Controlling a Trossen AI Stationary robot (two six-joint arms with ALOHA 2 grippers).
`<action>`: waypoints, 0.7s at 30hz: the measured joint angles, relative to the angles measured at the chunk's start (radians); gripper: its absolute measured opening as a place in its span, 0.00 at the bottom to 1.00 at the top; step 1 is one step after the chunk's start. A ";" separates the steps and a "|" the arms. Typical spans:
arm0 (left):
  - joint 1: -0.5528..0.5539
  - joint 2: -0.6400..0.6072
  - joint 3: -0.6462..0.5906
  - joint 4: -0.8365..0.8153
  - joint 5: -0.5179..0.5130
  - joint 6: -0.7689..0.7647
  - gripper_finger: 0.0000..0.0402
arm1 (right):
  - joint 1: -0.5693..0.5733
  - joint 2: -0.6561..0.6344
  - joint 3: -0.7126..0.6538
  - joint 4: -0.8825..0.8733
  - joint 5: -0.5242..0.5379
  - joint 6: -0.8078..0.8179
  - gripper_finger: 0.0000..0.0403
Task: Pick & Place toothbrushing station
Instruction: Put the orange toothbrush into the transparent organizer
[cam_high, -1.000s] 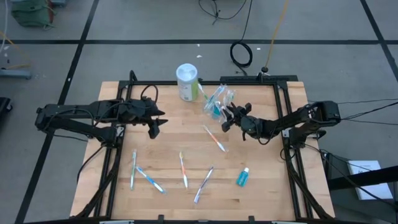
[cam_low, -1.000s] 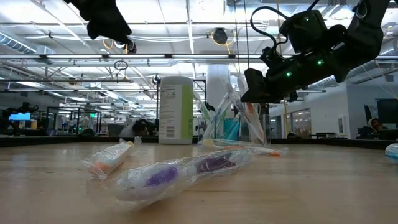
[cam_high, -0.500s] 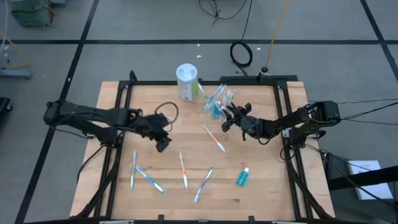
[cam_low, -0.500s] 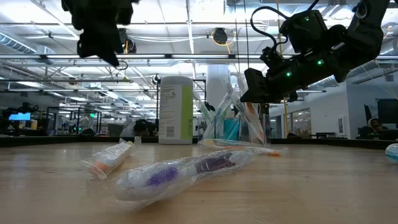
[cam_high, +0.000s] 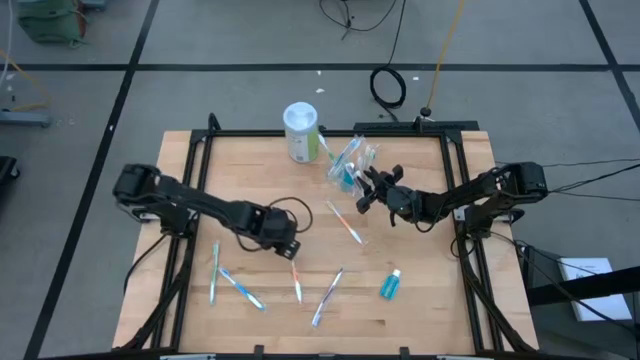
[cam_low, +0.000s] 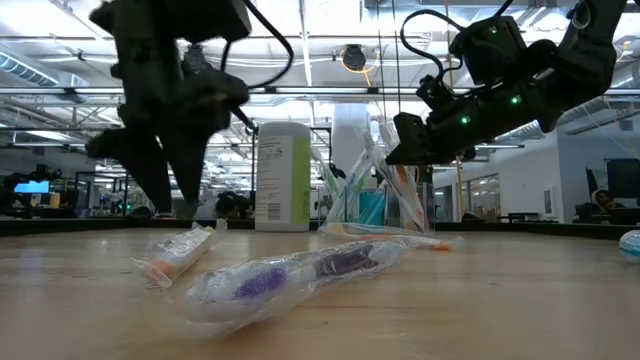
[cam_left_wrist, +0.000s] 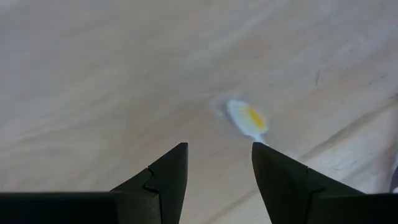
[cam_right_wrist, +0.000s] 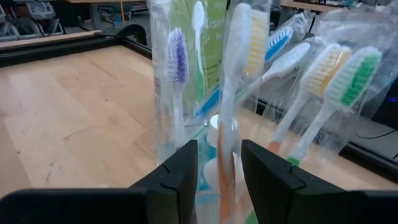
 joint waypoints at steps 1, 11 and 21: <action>-0.004 0.023 0.000 0.032 0.009 0.002 0.46 | 0.000 0.000 0.000 0.004 0.000 -0.007 0.29; -0.027 0.173 0.005 0.210 0.089 0.045 0.46 | 0.000 0.000 0.000 0.004 0.000 -0.013 0.29; -0.012 0.196 0.003 0.228 0.086 0.163 0.38 | 0.000 0.000 0.000 0.007 0.000 -0.007 0.29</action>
